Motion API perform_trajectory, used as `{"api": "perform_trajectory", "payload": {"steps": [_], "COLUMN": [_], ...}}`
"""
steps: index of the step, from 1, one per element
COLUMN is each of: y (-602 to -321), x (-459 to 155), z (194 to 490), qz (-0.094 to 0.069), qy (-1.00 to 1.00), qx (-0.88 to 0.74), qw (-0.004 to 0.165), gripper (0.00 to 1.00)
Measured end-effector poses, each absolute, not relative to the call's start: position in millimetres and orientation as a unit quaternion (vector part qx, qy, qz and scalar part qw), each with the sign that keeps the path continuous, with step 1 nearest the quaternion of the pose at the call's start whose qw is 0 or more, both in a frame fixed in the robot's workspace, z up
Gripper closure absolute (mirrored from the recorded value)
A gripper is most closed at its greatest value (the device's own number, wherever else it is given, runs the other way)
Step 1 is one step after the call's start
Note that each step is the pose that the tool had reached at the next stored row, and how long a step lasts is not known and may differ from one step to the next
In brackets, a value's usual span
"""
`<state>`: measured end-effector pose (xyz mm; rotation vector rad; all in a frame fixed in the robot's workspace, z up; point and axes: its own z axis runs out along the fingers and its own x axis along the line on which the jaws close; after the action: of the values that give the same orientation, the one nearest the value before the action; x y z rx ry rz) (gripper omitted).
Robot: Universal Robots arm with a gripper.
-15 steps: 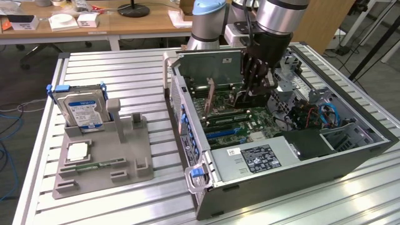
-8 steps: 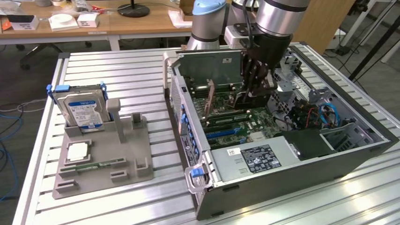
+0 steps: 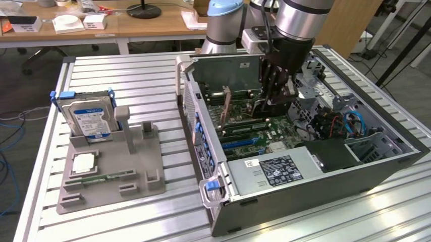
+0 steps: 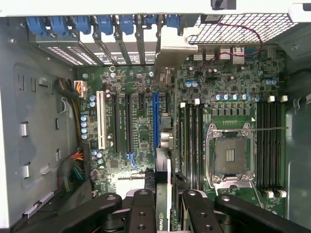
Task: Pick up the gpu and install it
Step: 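Insert the gpu into the slot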
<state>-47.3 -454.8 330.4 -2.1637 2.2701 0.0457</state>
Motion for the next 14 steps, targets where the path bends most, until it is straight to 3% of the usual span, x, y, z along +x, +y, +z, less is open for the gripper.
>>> {"api": "perform_trajectory", "payload": {"steps": [14], "y": [-454.8], "x": [-47.3], "z": [325.9], "qz": [0.015], "qy": [0.724], "qx": [-0.69], "qw": [0.003], "gripper": [0.74]}}
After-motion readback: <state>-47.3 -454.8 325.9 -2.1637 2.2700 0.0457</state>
